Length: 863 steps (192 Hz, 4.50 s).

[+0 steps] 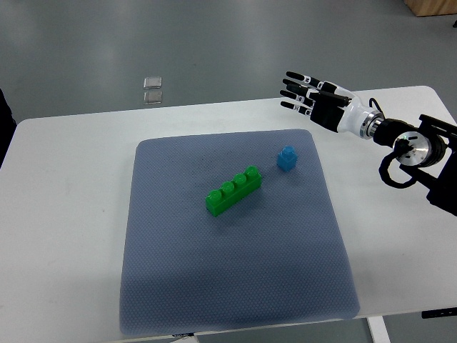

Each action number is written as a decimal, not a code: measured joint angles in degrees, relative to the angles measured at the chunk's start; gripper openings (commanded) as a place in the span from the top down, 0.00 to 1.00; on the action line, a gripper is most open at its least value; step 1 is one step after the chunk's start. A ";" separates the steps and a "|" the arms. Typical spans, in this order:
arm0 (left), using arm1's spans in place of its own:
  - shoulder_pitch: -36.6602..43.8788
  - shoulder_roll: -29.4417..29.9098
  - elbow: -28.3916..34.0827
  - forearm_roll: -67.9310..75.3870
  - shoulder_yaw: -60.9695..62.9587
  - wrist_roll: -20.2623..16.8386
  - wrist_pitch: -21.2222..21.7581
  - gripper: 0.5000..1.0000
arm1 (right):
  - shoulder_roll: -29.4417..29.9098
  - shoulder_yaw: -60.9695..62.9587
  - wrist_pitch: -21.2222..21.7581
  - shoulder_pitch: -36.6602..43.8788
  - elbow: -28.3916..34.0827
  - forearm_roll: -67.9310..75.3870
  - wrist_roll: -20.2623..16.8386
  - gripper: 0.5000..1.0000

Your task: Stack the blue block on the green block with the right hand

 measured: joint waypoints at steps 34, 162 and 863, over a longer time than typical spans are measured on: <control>0.03 0.00 -0.17 0.00 0.10 0.00 0.44 0.00 | -0.22 -0.24 0.00 0.00 -0.01 -0.01 0.00 0.14; -0.43 0.00 -0.18 0.00 0.06 0.00 0.25 0.00 | -1.53 0.71 8.38 3.93 0.39 -23.26 0.55 0.15; -0.47 0.00 -0.17 0.00 0.13 0.00 0.25 0.00 | -1.74 -13.61 -22.99 8.65 11.75 -95.68 10.69 0.94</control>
